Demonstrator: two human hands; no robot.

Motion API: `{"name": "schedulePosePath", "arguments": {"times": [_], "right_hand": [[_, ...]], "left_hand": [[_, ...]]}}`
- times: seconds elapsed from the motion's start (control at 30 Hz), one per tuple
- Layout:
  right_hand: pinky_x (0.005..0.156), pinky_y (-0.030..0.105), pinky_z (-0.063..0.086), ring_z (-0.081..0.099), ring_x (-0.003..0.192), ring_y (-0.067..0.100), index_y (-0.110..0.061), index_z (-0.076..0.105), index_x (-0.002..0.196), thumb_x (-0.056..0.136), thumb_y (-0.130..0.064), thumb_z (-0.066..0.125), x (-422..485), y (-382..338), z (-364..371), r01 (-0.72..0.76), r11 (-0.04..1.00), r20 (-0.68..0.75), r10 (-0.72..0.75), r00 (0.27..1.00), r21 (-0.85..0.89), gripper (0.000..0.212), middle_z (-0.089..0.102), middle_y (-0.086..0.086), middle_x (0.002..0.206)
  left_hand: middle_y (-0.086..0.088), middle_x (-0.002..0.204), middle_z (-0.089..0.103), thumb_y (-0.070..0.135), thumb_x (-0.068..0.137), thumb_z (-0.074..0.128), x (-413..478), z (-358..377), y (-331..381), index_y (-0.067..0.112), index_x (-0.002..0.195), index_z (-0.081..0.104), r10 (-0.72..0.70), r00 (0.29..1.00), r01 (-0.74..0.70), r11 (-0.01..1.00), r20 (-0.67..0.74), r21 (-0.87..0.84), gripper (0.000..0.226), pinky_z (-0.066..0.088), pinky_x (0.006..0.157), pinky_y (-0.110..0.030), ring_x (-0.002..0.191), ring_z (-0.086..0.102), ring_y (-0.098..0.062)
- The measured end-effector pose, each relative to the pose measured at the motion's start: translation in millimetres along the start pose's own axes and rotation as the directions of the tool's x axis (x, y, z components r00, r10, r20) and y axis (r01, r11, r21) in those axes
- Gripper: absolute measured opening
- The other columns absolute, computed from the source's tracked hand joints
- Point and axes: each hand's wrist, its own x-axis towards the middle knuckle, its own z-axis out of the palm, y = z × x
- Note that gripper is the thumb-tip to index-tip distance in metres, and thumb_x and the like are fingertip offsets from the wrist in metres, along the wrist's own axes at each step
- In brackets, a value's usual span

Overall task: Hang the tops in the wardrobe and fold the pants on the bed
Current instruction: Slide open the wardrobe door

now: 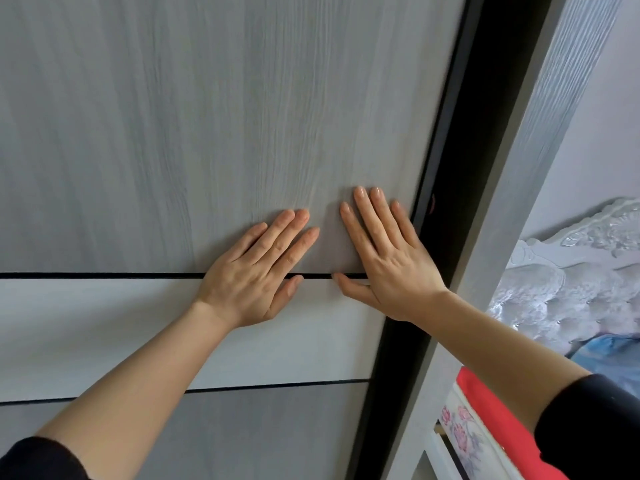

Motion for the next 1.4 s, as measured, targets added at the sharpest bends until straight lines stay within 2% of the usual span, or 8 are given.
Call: {"name": "schedulePosePath", "arguments": {"times": [0.33, 0.57, 0.7, 0.9, 1.0, 1.13, 1.3, 1.4], "right_hand": [[0.121, 0.042, -0.003, -0.007, 0.148, 0.027, -0.010, 0.008, 0.154, 0.092, -0.060, 0.036, 24, -33, 1, 0.059, 0.998, 0.024, -0.060, 0.998, 0.018, 0.084, -0.002, 0.010, 0.159], [0.121, 0.043, -0.002, -0.006, 0.147, 0.028, -0.010, 0.009, 0.154, 0.091, -0.052, 0.045, 56, -78, -9, 0.112, 0.992, 0.054, -0.115, 0.992, 0.062, 0.084, 0.001, 0.013, 0.161], [0.118, 0.040, -0.008, -0.009, 0.147, 0.029, -0.012, 0.009, 0.154, 0.089, -0.048, 0.049, 75, -95, -21, 0.226, 0.971, 0.112, -0.234, 0.966, 0.080, 0.084, -0.001, 0.011, 0.161], [0.109, 0.028, -0.027, -0.022, 0.144, 0.017, -0.017, 0.010, 0.154, 0.089, -0.036, 0.047, 119, -121, -35, 0.428, 0.869, 0.179, -0.475, 0.862, 0.248, 0.078, -0.008, 0.001, 0.161], [0.112, 0.032, -0.025, -0.023, 0.145, 0.021, -0.015, 0.003, 0.154, 0.090, -0.033, 0.044, 138, -149, -35, 0.465, 0.862, 0.173, -0.499, 0.849, 0.204, 0.078, -0.014, 0.003, 0.160], [0.115, 0.036, -0.020, -0.020, 0.146, 0.023, -0.014, 0.001, 0.154, 0.086, -0.033, 0.045, 163, -193, -32, 0.465, 0.867, 0.161, -0.493, 0.855, 0.180, 0.083, -0.013, 0.003, 0.160], [0.118, 0.033, -0.014, -0.010, 0.148, 0.021, -0.013, 0.013, 0.154, 0.078, -0.028, 0.052, 199, -247, -31, 0.440, 0.864, 0.100, -0.473, 0.875, 0.244, 0.087, 0.002, 0.004, 0.161], [0.121, 0.037, -0.004, 0.003, 0.149, 0.024, -0.010, 0.027, 0.151, 0.074, -0.028, 0.055, 221, -279, -32, 0.409, 0.871, 0.029, -0.432, 0.901, 0.272, 0.084, 0.014, 0.008, 0.160]], "left_hand": [[-0.013, 0.155, 0.021, 0.041, 0.095, 0.036, -29, -4, -36, 0.009, 0.150, 0.024, -0.001, 0.999, -0.002, 0.998, 0.046, 0.059, 0.064, 0.016, 0.117, -0.037, 0.146, 0.014, -0.025], [-0.008, 0.160, 0.001, 0.038, 0.098, 0.028, -65, -27, -73, 0.013, 0.152, 0.012, -0.098, 0.977, 0.102, 0.995, 0.188, -0.010, 0.062, 0.012, 0.118, -0.038, 0.148, 0.005, -0.022], [-0.011, 0.159, 0.008, 0.031, 0.094, 0.033, -85, -47, -97, 0.010, 0.151, 0.012, -0.146, 0.945, 0.151, 0.989, 0.292, 0.007, 0.064, 0.016, 0.118, -0.041, 0.147, 0.009, -0.027], [-0.017, 0.157, 0.013, 0.029, 0.090, 0.039, -116, -73, -135, 0.005, 0.149, 0.018, -0.238, 0.885, 0.243, 0.969, 0.399, 0.039, 0.067, 0.028, 0.114, -0.047, 0.146, 0.014, -0.029], [-0.018, 0.157, 0.013, 0.031, 0.091, 0.037, -134, -82, -154, 0.003, 0.148, 0.020, -0.297, 0.850, 0.298, 0.952, 0.435, 0.068, 0.065, 0.030, 0.112, -0.048, 0.145, 0.015, -0.030], [-0.019, 0.158, 0.009, 0.034, 0.093, 0.035, -164, -87, -181, 0.003, 0.149, 0.014, -0.362, 0.811, 0.364, 0.927, 0.460, 0.087, 0.067, 0.023, 0.115, -0.042, 0.146, 0.010, -0.029], [-0.019, 0.158, 0.006, 0.038, 0.095, 0.034, -204, -88, -223, 0.003, 0.149, 0.010, -0.433, 0.776, 0.444, 0.892, 0.459, 0.090, 0.069, 0.021, 0.117, -0.042, 0.147, 0.007, -0.031], [-0.018, 0.158, 0.004, 0.039, 0.095, 0.036, -230, -90, -254, 0.005, 0.150, 0.008, -0.431, 0.779, 0.453, 0.889, 0.455, 0.067, 0.070, 0.019, 0.117, -0.041, 0.147, 0.005, -0.030]]}}
